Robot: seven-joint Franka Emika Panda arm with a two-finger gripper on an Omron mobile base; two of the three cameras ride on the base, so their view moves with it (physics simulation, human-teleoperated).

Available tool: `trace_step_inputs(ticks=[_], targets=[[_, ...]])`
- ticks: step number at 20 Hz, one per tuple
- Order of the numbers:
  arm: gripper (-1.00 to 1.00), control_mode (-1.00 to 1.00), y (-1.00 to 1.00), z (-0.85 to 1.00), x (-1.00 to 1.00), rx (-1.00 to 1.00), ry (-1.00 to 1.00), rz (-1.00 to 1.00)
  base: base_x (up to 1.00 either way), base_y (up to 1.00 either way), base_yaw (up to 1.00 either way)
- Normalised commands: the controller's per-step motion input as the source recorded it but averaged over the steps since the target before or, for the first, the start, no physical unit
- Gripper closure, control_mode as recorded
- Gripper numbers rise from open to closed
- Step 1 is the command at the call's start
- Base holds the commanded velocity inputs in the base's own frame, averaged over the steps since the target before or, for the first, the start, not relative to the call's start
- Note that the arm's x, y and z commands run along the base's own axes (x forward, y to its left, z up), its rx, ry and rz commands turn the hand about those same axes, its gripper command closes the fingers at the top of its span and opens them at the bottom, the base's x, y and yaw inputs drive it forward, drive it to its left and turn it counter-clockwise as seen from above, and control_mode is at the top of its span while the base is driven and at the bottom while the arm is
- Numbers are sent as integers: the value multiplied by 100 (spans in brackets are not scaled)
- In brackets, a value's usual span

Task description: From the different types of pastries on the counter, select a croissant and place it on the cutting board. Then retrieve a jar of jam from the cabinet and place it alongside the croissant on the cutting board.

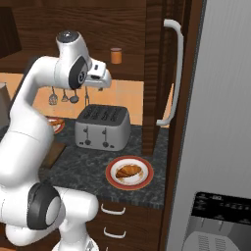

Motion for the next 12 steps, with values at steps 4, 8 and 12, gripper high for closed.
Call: trace_step_inputs(ticks=[4, 8, 12], targets=[[-100, -100, -8, 3, 30, -1, -8, -5, 0, 0, 0], [-100, -100, -11, 1, 86, 0, -10, -4, 0, 0, 0], [-100, -100, -12, 24, 44, 0, -17, -2, 0, 0, 0]])
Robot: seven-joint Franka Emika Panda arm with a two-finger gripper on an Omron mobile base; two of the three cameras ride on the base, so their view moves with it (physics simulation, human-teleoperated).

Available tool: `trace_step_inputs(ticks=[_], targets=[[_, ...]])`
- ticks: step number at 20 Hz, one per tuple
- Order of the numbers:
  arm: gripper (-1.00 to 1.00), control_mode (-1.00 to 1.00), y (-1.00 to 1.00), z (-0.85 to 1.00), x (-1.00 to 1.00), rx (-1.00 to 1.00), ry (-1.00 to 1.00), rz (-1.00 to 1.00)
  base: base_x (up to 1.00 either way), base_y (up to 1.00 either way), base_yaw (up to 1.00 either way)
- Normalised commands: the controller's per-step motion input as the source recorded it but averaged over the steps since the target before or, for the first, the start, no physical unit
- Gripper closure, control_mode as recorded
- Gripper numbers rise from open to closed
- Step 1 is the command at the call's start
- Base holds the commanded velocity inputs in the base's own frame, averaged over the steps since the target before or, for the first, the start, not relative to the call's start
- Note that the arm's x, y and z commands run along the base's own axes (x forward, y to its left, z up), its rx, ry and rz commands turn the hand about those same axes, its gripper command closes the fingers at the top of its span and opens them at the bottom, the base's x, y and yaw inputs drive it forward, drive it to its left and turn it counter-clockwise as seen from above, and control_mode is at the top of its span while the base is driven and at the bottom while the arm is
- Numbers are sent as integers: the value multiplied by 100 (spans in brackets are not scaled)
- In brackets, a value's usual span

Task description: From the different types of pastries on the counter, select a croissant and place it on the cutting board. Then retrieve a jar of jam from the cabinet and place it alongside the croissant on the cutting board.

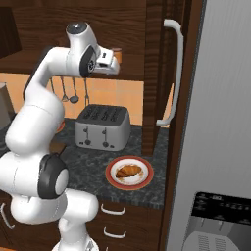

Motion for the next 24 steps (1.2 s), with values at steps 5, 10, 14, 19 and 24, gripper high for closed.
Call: trace_step_inputs(ticks=[5, 10, 14, 19, 24], targets=[[-100, -100, -39, 47, 16, 0, -19, -6, 0, 0, 0], [-100, -100, 0, 0, 19, 0, 0, 0, 0, 0, 0], [-100, -100, 0, 21, 33, 0, -11, 0, 0, 0, 0], [-100, -100, -2, 18, 30, 0, -4, 0, 0, 0, 0], [-100, -100, 0, -2, 50, 0, -2, 0, 0, 0, 0]])
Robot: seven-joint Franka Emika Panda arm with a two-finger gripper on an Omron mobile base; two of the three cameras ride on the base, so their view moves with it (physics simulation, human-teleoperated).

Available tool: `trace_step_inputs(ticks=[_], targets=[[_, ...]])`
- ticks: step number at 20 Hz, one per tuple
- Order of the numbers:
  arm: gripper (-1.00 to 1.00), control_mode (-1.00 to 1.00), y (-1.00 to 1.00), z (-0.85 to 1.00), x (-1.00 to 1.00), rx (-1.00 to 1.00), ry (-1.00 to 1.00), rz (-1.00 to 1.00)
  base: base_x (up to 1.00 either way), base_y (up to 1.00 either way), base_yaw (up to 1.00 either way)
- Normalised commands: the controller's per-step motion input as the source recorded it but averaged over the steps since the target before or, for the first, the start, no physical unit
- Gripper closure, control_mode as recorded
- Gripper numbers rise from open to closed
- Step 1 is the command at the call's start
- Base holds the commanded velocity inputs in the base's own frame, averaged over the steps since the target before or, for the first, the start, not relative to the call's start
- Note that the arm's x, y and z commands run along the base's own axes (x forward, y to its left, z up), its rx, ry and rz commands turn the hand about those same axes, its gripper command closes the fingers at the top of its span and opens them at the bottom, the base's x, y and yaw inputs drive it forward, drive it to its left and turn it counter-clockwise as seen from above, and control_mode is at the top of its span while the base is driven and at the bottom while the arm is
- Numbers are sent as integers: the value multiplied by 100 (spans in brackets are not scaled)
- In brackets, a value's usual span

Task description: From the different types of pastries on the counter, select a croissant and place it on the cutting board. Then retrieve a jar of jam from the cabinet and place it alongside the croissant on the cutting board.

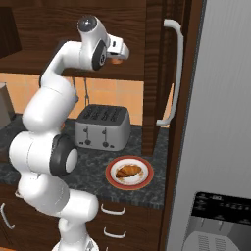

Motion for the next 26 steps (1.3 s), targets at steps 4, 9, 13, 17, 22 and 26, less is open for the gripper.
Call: trace_step_inputs(ticks=[4, 9, 13, 17, 22, 26], targets=[[-100, -100, 0, 0, 65, 0, 1, 0, 0, 0, 0], [-100, -100, 0, 0, 57, 0, 9, 0, 0, 0, 0], [-100, -100, 0, 0, 39, 0, 6, 0, 0, 0, 0], [-100, -100, 0, -1, 34, -2, 0, 0, 0, 0, 0], [100, -100, 0, 0, 6, 0, 0, 0, 0, 0, 0], [100, -100, 0, 0, 0, 0, 0, 0, 0, 0, 0]])
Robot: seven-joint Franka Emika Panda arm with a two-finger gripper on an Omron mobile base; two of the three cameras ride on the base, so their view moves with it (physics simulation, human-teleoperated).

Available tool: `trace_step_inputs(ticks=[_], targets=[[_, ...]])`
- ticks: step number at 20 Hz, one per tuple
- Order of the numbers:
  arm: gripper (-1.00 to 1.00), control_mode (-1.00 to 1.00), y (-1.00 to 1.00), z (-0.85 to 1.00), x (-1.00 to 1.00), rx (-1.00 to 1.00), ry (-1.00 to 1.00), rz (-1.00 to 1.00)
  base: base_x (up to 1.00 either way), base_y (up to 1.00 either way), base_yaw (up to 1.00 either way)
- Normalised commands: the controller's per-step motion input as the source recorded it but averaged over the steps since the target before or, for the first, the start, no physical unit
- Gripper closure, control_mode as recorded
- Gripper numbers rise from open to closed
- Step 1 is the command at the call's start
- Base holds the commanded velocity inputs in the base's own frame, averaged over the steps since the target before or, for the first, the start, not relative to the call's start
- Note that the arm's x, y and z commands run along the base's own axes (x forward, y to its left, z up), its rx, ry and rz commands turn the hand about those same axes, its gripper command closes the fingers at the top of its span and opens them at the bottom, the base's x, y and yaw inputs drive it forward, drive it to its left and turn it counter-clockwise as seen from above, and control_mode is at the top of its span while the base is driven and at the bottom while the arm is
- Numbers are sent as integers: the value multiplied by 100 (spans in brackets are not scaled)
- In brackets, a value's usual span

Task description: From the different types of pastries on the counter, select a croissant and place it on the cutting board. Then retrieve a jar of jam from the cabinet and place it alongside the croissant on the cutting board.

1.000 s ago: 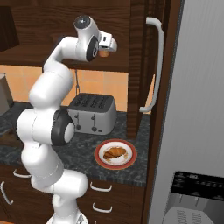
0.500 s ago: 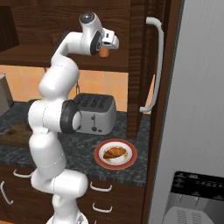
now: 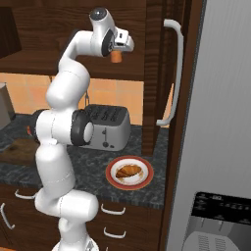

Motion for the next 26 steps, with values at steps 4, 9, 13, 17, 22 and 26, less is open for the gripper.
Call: trace_step_inputs(ticks=[4, 9, 13, 17, 22, 26], targets=[[100, -100, -4, 0, -35, 0, -10, 0, 0, 0, 0], [100, -100, -7, 0, -35, 0, -17, 0, 0, 0, 0], [100, -100, 0, 0, -69, 0, -13, 0, 0, 0, 0], [100, -100, 0, 0, -99, 0, -12, 0, 0, 0, 0], [100, -100, 0, 0, -100, 0, -5, 0, 0, 0, 0], [100, -100, 0, 0, -97, 0, 0, 0, 0, 0, 0]])
